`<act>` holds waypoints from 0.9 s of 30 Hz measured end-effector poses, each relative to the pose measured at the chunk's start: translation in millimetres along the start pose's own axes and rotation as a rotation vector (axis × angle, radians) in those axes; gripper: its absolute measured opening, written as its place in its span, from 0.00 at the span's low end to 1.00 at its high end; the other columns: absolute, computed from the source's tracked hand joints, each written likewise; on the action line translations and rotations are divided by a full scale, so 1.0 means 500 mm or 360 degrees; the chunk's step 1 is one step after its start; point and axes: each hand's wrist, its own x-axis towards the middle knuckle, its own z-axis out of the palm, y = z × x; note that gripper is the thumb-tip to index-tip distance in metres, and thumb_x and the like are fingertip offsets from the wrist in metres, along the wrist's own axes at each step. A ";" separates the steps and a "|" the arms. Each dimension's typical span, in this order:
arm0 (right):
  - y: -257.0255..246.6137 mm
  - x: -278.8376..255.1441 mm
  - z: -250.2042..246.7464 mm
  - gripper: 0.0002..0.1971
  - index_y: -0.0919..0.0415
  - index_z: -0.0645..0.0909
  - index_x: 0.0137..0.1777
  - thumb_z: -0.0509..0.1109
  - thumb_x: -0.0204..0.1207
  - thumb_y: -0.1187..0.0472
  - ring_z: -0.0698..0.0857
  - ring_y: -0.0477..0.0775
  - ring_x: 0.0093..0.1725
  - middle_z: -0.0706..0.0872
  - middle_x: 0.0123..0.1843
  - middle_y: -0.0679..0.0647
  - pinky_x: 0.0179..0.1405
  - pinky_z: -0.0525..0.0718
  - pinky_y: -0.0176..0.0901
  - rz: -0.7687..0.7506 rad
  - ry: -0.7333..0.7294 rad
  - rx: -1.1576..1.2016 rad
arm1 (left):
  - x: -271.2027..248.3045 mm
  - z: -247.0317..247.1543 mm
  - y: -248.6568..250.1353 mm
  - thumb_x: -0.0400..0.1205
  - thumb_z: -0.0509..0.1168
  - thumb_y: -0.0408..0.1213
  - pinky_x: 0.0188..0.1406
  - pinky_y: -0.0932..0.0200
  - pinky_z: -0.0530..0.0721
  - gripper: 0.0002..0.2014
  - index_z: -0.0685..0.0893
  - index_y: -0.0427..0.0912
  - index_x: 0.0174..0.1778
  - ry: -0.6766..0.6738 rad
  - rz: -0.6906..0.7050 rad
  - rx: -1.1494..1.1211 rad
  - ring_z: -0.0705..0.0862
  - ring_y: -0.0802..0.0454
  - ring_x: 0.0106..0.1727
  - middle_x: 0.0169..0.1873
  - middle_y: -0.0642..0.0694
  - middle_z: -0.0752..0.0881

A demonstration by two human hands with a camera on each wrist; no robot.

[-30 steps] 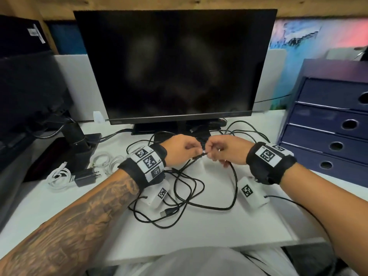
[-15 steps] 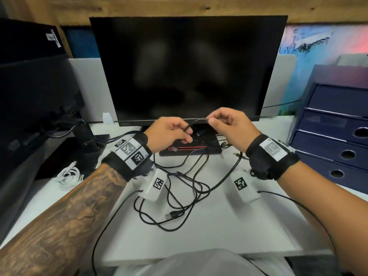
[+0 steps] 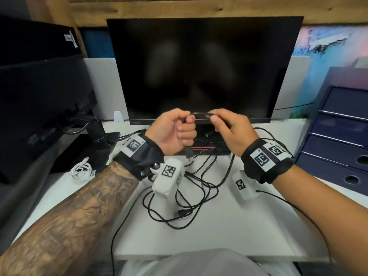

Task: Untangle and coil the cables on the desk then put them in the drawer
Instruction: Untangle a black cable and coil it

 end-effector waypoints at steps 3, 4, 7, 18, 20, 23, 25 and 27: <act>0.011 -0.011 0.013 0.12 0.48 0.85 0.61 0.60 0.89 0.53 0.81 0.39 0.34 0.83 0.36 0.44 0.37 0.77 0.35 0.0254 0.0044 0.0161 | -0.009 0.002 0.019 0.88 0.49 0.40 0.30 0.62 0.68 0.15 0.74 0.44 0.38 -0.0044 0.0155 -0.0181 0.60 0.57 0.26 0.22 0.53 0.66; 0.011 -0.012 0.017 0.12 0.50 0.85 0.59 0.60 0.89 0.53 0.78 0.40 0.29 0.83 0.35 0.47 0.33 0.77 0.38 0.0346 0.0041 0.0259 | -0.011 0.004 0.022 0.89 0.50 0.40 0.33 0.61 0.71 0.14 0.75 0.43 0.40 -0.0022 0.0207 -0.0214 0.63 0.57 0.27 0.24 0.53 0.67; -0.004 -0.010 0.026 0.11 0.59 0.85 0.56 0.63 0.88 0.55 0.76 0.47 0.24 0.83 0.32 0.53 0.28 0.85 0.48 0.0624 0.0036 0.0670 | -0.014 0.010 0.026 0.90 0.52 0.39 0.48 0.56 0.83 0.13 0.79 0.41 0.46 0.0081 0.0395 -0.0250 0.78 0.56 0.34 0.32 0.51 0.78; -0.051 -0.039 0.051 0.16 0.49 0.82 0.72 0.60 0.90 0.58 0.76 0.29 0.26 0.78 0.26 0.30 0.25 0.72 0.25 0.0627 -0.0477 0.0258 | -0.018 0.025 0.036 0.91 0.53 0.34 0.62 0.50 0.87 0.12 0.82 0.39 0.54 0.0107 0.0730 -0.0289 0.90 0.47 0.59 0.52 0.42 0.91; -0.074 -0.047 0.062 0.14 0.48 0.84 0.68 0.60 0.90 0.59 0.76 0.27 0.24 0.78 0.24 0.31 0.25 0.72 0.23 0.0558 -0.0623 0.0240 | -0.014 0.014 0.037 0.91 0.53 0.33 0.65 0.49 0.85 0.11 0.82 0.38 0.54 0.0198 0.0788 -0.0255 0.89 0.45 0.61 0.54 0.41 0.91; -0.096 -0.045 0.059 0.11 0.48 0.87 0.58 0.63 0.88 0.54 0.73 0.41 0.22 0.75 0.28 0.46 0.24 0.78 0.37 0.0535 -0.0756 0.0193 | -0.007 -0.011 0.034 0.91 0.52 0.33 0.67 0.49 0.83 0.11 0.81 0.37 0.55 0.0363 0.0864 -0.0153 0.89 0.45 0.62 0.56 0.39 0.91; -0.103 -0.039 0.045 0.10 0.51 0.87 0.53 0.65 0.86 0.51 0.73 0.46 0.22 0.75 0.30 0.51 0.21 0.80 0.41 0.0534 -0.0795 0.0181 | -0.004 -0.024 0.031 0.92 0.52 0.33 0.69 0.47 0.82 0.11 0.81 0.36 0.55 0.0456 0.0893 -0.0016 0.88 0.43 0.64 0.58 0.37 0.89; -0.109 -0.035 0.027 0.09 0.53 0.87 0.52 0.66 0.86 0.52 0.77 0.42 0.25 0.82 0.33 0.50 0.28 0.81 0.37 0.0439 -0.0785 0.0158 | -0.002 -0.032 0.023 0.92 0.52 0.33 0.70 0.46 0.81 0.12 0.81 0.35 0.56 0.0529 0.0902 0.0150 0.88 0.42 0.64 0.60 0.35 0.88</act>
